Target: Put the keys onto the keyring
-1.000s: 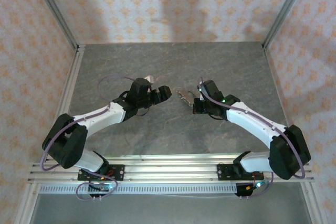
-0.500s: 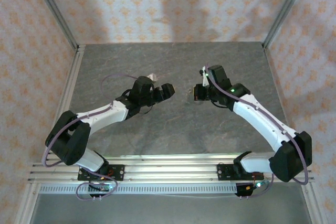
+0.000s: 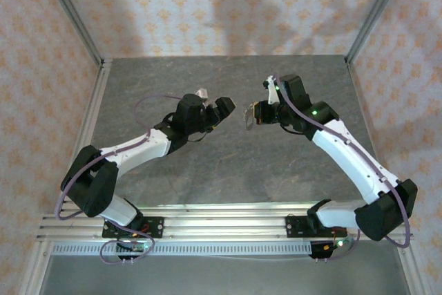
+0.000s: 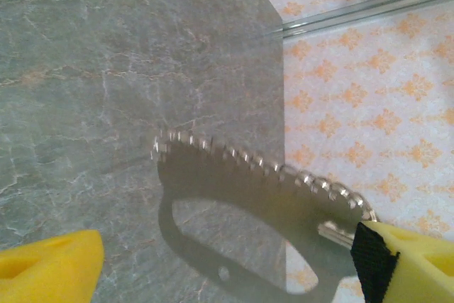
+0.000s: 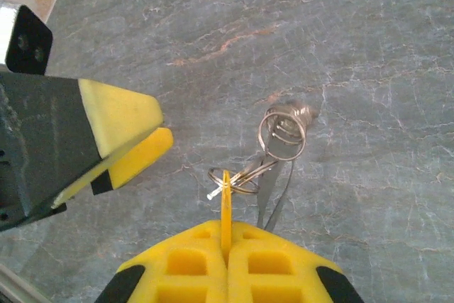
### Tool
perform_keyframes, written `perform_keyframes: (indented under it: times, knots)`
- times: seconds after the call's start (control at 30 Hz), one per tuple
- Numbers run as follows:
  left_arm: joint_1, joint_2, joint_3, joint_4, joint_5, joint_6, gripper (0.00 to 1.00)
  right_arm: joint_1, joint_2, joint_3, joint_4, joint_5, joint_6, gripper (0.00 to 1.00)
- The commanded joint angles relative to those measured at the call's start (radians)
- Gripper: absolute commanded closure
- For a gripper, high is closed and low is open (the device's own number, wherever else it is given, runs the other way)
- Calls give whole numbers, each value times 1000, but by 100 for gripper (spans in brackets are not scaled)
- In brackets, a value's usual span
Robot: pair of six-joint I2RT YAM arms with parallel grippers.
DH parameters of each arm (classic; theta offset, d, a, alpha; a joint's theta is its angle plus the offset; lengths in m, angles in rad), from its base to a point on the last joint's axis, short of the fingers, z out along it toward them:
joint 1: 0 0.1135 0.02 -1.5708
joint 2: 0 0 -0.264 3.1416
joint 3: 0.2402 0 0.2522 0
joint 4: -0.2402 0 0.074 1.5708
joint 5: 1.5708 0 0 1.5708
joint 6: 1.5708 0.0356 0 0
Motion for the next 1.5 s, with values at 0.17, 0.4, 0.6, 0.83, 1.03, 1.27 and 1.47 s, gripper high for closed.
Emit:
perform_keyframes:
  times: [0.17,0.4,0.6,0.83,1.03,1.27,1.47]
  knots:
    - [-15,-46,10,15,-34,14,8,-6,-7,90,-1,-21,-11,100]
    - [-15,-77,-8,8,-46,31,8,-8,-5,96,-4,-6,-9,100]
    - [-15,-122,-17,-50,-79,79,8,-58,7,57,21,-15,5,100]
    - [-15,-156,-25,-98,-104,120,8,-168,38,7,59,-18,19,100]
    - [-15,-173,-30,-119,-115,136,8,-256,63,-25,82,19,26,100]
    - [-15,-187,-37,-129,-123,144,8,-262,106,-114,152,-9,77,100]
    - [-15,-195,-40,-133,-123,147,8,-231,141,-294,350,-68,239,100]
